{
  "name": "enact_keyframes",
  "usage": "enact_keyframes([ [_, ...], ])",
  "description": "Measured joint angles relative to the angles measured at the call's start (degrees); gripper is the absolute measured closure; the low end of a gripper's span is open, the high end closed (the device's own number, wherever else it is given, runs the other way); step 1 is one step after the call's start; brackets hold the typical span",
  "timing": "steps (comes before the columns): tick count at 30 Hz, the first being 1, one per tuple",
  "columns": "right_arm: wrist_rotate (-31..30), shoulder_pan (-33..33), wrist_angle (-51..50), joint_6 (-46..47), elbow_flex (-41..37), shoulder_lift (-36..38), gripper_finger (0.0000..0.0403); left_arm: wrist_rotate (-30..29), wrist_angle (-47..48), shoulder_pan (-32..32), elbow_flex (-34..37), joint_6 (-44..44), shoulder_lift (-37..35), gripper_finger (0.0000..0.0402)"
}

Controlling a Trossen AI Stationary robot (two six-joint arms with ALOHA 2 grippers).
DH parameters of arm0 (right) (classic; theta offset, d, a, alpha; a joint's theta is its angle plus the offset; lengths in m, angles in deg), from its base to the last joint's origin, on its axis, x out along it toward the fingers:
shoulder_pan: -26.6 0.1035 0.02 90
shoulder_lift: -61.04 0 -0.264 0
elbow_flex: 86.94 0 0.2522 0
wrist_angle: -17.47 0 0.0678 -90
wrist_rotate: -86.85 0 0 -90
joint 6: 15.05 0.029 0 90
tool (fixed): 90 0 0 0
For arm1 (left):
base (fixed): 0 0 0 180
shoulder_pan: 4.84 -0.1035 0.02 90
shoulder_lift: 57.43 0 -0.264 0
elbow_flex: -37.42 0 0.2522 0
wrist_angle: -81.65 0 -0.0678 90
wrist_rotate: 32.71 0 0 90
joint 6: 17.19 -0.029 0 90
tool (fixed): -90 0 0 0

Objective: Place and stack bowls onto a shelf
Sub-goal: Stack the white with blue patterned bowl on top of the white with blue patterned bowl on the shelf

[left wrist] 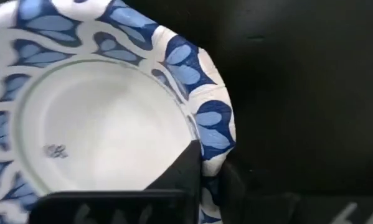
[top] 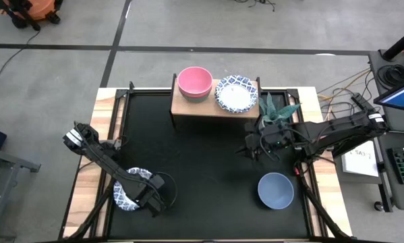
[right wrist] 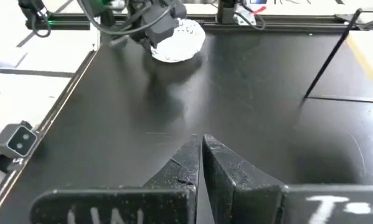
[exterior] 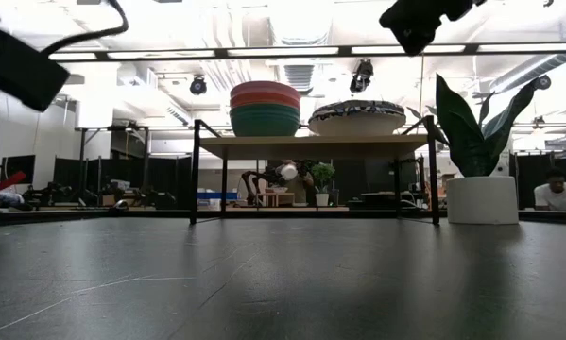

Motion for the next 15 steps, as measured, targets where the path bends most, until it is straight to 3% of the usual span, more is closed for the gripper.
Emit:
enact_keyframes([
  [9,1.5,0.0,7.0,-4.1,-4.7,2.9,0.0394,0.1,16.3,0.1,-13.7,-18.4,0.0,0.0399],
  [15,1.8,0.7,7.0,-4.8,-4.7,3.8,0.0394,-2.0,18.7,0.5,-25.7,-34.2,0.0,0.0401],
])
